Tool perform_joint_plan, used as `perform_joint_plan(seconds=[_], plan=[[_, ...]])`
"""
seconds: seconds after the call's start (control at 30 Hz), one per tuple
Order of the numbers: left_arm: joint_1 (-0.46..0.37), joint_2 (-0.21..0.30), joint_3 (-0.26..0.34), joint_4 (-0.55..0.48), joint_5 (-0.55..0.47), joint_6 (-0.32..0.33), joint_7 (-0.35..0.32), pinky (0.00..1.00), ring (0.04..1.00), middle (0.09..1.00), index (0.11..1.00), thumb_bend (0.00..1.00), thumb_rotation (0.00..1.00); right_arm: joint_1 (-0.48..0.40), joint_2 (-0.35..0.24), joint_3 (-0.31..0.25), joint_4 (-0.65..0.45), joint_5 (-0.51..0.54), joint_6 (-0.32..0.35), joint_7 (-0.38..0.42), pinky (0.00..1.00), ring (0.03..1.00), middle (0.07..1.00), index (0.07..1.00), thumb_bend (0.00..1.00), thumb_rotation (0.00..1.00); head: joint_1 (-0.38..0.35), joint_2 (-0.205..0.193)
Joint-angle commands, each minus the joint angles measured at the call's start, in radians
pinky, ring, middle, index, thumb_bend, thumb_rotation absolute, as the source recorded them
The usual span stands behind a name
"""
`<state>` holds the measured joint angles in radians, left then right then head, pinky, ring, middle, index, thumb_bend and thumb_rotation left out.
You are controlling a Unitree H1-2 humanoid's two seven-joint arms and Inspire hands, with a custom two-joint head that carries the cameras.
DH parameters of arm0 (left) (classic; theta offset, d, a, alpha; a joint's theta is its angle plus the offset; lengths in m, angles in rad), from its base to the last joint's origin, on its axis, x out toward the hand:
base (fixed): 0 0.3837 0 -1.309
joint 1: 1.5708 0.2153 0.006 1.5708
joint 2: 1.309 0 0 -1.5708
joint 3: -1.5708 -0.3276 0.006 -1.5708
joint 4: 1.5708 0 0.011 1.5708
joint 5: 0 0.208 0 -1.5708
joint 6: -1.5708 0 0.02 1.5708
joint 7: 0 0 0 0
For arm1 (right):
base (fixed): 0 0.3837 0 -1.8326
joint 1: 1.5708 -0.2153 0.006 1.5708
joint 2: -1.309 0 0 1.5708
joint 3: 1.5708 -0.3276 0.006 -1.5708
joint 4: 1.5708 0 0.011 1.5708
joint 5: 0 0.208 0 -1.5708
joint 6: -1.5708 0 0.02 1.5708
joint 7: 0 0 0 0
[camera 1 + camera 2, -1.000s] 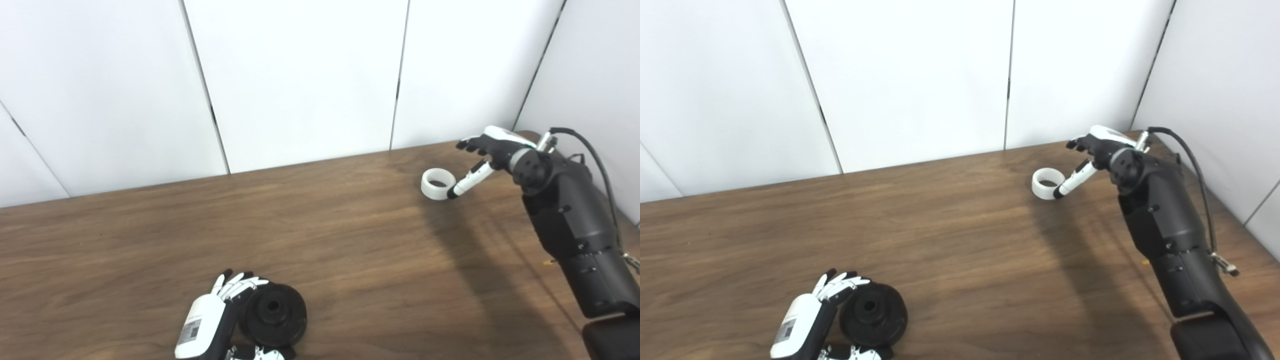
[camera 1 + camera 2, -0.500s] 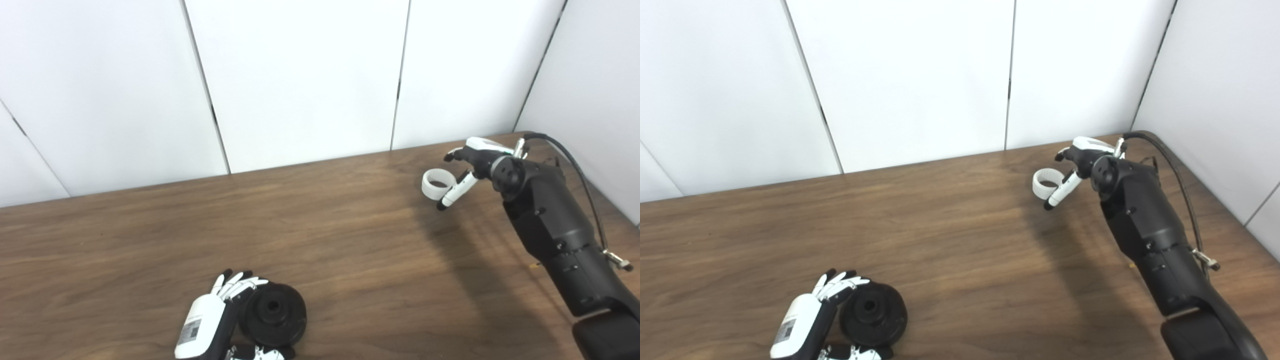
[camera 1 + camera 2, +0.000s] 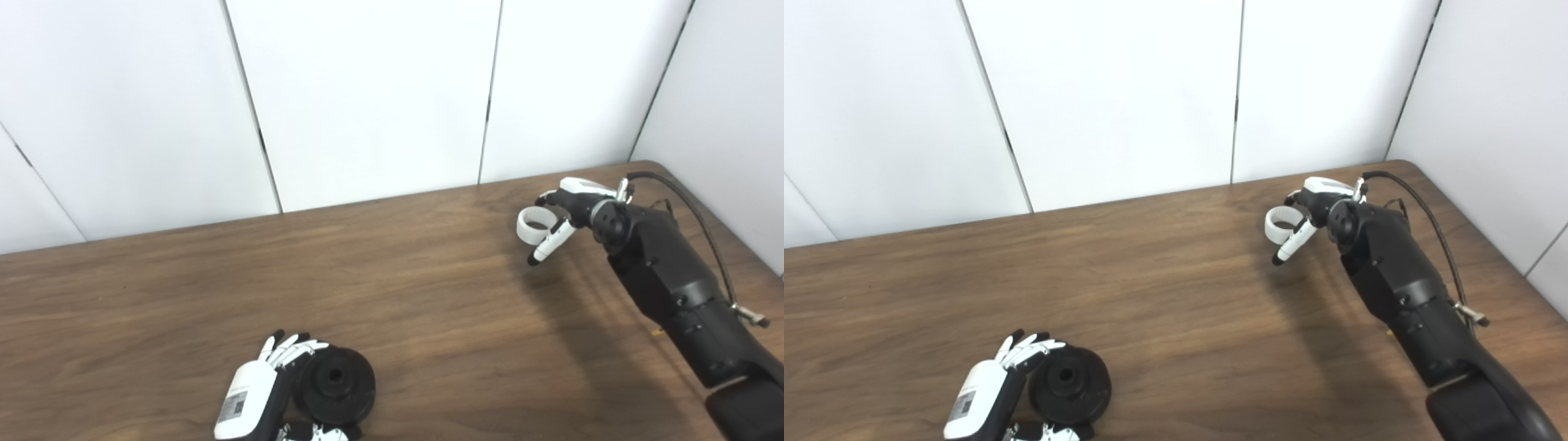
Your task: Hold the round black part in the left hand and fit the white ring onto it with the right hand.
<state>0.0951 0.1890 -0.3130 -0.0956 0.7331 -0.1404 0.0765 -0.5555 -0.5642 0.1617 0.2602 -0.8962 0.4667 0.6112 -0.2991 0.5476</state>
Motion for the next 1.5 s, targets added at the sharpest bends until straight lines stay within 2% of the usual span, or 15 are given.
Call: perform_joint_plan(seconds=[0.0, 0.3, 0.6, 0.87, 1.23, 1.47], plan=[[0.058, 0.026, 0.004, 0.104, 0.011, -0.002, 0.027, 1.0, 0.895, 0.796, 0.486, 0.52, 0.06, -0.062, -0.037, 0.005, -0.007, 0.003, -0.002, -0.039, 0.98, 0.984, 0.932, 0.897, 0.94, 0.33, -0.001, 0.0], [0.06, 0.022, 0.004, 0.096, 0.01, 0.009, 0.018, 1.0, 0.902, 0.8, 0.486, 0.52, 0.06, -0.064, -0.046, 0.03, -0.003, 0.026, -0.002, -0.069, 1.0, 0.992, 0.929, 0.875, 0.91, 0.32, -0.001, 0.0], [0.061, 0.021, 0.002, 0.082, 0.017, 0.017, 0.012, 1.0, 0.904, 0.802, 0.486, 0.52, 0.06, -0.059, -0.05, 0.03, -0.011, 0.033, 0.001, -0.074, 1.0, 0.985, 0.916, 0.787, 0.87, 0.31, 0.0, 0.006], [0.057, 0.021, 0.002, 0.09, 0.021, 0.012, 0.019, 1.0, 0.898, 0.798, 0.486, 0.52, 0.06, -0.06, -0.056, 0.043, -0.003, 0.058, -0.02, -0.1, 0.98, 0.969, 0.896, 0.764, 0.87, 0.3, 0.004, 0.01], [0.057, 0.019, 0.004, 0.093, 0.018, 0.008, 0.022, 1.0, 0.896, 0.798, 0.486, 0.52, 0.06, -0.066, -0.069, 0.075, -0.013, 0.054, -0.001, -0.089, 0.99, 0.976, 0.902, 0.763, 0.85, 0.33, 0.003, 0.013], [0.057, 0.022, 0.003, 0.089, 0.019, 0.005, 0.02, 1.0, 0.896, 0.799, 0.486, 0.52, 0.06, -0.061, -0.07, 0.081, -0.01, 0.069, -0.011, -0.103, 0.96, 0.961, 0.876, 0.713, 0.84, 0.31, 0.006, 0.016]])
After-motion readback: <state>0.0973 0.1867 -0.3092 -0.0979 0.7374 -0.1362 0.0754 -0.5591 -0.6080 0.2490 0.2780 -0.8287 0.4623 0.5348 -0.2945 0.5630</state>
